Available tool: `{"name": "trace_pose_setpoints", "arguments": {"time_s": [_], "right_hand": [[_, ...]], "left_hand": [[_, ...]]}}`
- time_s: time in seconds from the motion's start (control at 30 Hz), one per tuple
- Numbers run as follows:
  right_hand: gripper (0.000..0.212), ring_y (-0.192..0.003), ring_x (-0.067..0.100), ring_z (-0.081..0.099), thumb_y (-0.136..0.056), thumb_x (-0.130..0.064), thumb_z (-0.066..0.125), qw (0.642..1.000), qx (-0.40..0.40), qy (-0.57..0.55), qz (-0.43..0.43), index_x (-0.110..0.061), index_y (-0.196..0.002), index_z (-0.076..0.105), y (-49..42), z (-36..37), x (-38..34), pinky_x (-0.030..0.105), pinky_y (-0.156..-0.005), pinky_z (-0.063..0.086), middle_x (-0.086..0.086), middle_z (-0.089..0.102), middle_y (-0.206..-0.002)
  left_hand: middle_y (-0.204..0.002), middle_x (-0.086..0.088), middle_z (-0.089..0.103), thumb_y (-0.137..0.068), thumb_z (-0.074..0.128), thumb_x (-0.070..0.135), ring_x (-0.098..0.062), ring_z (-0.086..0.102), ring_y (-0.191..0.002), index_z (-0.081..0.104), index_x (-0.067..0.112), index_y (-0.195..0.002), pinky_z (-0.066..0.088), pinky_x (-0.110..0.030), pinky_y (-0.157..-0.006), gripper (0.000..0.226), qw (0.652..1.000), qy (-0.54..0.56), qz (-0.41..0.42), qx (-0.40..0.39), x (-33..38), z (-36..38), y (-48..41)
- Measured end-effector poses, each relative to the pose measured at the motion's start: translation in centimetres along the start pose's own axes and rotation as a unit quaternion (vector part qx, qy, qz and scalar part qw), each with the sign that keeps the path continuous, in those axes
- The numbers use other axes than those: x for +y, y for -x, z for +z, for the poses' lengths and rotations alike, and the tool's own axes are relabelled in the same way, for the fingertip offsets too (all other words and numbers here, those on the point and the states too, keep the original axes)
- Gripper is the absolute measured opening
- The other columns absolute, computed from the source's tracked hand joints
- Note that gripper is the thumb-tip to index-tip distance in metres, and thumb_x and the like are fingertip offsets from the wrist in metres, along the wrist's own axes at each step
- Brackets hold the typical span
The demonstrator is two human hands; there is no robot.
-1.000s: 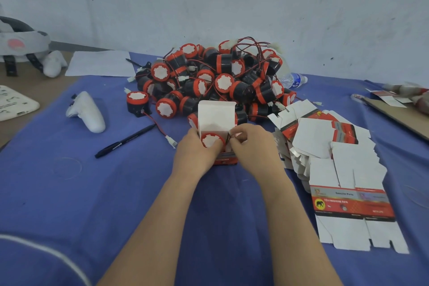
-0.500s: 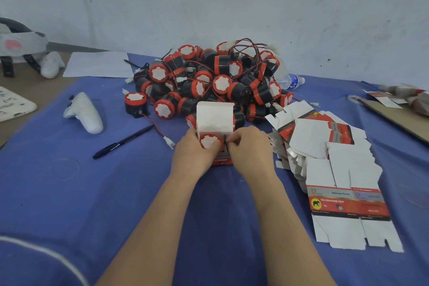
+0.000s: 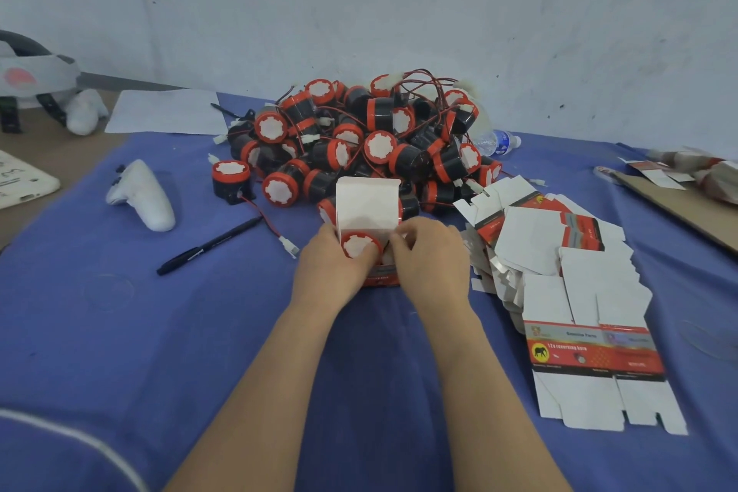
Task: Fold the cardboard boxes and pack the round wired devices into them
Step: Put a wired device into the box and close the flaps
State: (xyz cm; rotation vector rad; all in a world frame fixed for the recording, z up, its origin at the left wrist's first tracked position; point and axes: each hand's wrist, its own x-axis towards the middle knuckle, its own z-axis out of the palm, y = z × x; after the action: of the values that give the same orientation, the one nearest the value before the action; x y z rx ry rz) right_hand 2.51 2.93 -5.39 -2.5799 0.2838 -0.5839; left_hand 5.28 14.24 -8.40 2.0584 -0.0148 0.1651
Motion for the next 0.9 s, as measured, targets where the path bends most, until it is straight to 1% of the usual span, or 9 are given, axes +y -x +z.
{"name": "trace_pose_setpoints", "arguments": {"time_s": [0.1,0.23,0.37,0.47,0.6,0.67,0.7,0.77,0.9], "right_hand": [[0.018,-0.102,0.020,0.047,-0.095,-0.026,0.055,0.999,0.018,-0.021,0.019,-0.016,-0.110,0.057,0.0,0.0,0.0,0.034,-0.077,0.041,0.002,0.065,-0.097],[0.017,-0.099,0.021,0.050,-0.094,-0.026,0.056,0.999,0.005,-0.020,0.032,-0.015,-0.089,0.067,-0.1,-0.1,0.3,0.033,-0.072,0.044,0.001,0.065,-0.089],[0.030,-0.079,0.027,0.057,-0.090,-0.023,0.057,0.998,-0.034,-0.039,0.031,-0.009,-0.065,0.068,-0.4,-0.8,0.8,0.029,-0.054,0.039,0.006,0.062,-0.067],[0.024,-0.087,0.025,0.058,-0.087,-0.017,0.056,0.998,-0.057,-0.034,0.022,-0.010,-0.073,0.074,-0.6,-1.1,1.1,0.038,-0.070,0.053,0.009,0.068,-0.080],[0.014,-0.099,0.026,0.056,-0.085,-0.015,0.058,0.998,-0.045,-0.022,0.035,-0.017,-0.077,0.069,-0.5,-0.8,0.8,0.038,-0.078,0.052,0.008,0.065,-0.098],[0.006,-0.105,0.027,0.052,-0.086,-0.017,0.059,0.997,-0.049,-0.024,0.055,-0.021,-0.087,0.064,-0.5,-0.5,0.8,0.035,-0.081,0.047,0.009,0.058,-0.109],[0.008,-0.107,0.028,0.050,-0.086,-0.018,0.061,0.996,-0.053,-0.036,0.069,-0.021,-0.094,0.060,-0.6,-0.4,0.8,0.035,-0.084,0.045,0.010,0.053,-0.113],[0.028,-0.111,0.029,0.046,-0.084,-0.020,0.066,0.990,-0.059,-0.076,0.104,-0.018,-0.106,0.049,-0.9,-0.3,0.9,0.037,-0.089,0.041,0.012,0.047,-0.119],[0.062,-0.113,0.032,0.046,-0.080,-0.017,0.071,0.971,-0.061,-0.161,0.165,-0.009,-0.130,0.035,-1.3,0.4,1.1,0.040,-0.093,0.044,0.015,0.039,-0.131]], "left_hand": [[-0.112,0.000,0.062,-0.086,0.063,0.037,-0.014,0.052,-0.091,0.051,0.017,-0.119,0.042,-0.028,-0.073,0.041,1.000,-0.009,0.004,0.001,0.0,0.0,0.0],[-0.110,0.003,0.060,-0.087,0.063,0.037,-0.013,0.051,-0.091,0.050,0.016,-0.122,0.042,-0.028,-0.073,0.043,1.000,-0.005,0.004,0.002,0.0,0.1,0.0],[-0.102,0.007,0.055,-0.086,0.064,0.037,-0.013,0.051,-0.090,0.049,0.018,-0.118,0.042,-0.028,-0.073,0.040,1.000,-0.004,0.005,-0.001,-0.1,0.0,0.0],[-0.099,0.008,0.053,-0.086,0.063,0.037,-0.012,0.050,-0.089,0.049,0.019,-0.115,0.041,-0.027,-0.072,0.036,1.000,-0.006,0.006,-0.001,-0.2,0.0,0.0],[-0.100,0.007,0.055,-0.086,0.063,0.037,-0.014,0.051,-0.091,0.050,0.018,-0.117,0.041,-0.028,-0.073,0.039,1.000,-0.011,0.004,0.003,0.0,0.0,0.0],[-0.106,0.003,0.060,-0.086,0.063,0.036,-0.019,0.056,-0.097,0.052,0.016,-0.116,0.044,-0.030,-0.075,0.039,1.000,-0.010,0.005,0.007,0.1,0.0,0.0],[-0.109,0.000,0.062,-0.085,0.063,0.036,-0.021,0.057,-0.101,0.053,0.016,-0.117,0.046,-0.032,-0.078,0.039,1.000,-0.011,0.004,0.008,0.2,0.0,0.1],[-0.112,-0.001,0.064,-0.085,0.063,0.035,-0.023,0.058,-0.104,0.053,0.016,-0.117,0.049,-0.034,-0.081,0.039,1.000,-0.012,0.002,0.008,0.2,0.0,0.1],[-0.104,0.005,0.059,-0.085,0.064,0.037,-0.017,0.055,-0.096,0.052,0.018,-0.114,0.042,-0.029,-0.070,0.037,1.000,-0.011,0.002,0.005,0.3,-0.1,0.3]]}}
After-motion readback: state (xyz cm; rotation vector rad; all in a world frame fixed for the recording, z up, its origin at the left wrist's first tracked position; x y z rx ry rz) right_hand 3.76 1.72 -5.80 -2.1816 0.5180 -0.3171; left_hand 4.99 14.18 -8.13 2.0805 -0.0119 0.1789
